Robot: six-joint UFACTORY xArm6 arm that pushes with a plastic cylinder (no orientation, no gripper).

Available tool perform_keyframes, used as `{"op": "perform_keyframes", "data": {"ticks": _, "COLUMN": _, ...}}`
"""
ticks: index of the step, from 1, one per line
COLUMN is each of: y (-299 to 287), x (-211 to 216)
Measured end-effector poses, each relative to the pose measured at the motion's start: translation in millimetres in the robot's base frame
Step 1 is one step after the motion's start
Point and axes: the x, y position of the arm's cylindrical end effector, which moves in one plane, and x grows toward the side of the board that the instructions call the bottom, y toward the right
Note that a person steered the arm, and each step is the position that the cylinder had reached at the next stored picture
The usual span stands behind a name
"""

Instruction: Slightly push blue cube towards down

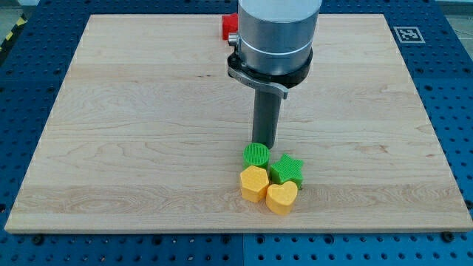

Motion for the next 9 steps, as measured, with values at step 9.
{"op": "perform_keyframes", "data": {"ticks": 9, "y": 118.3, "x": -90.4}}
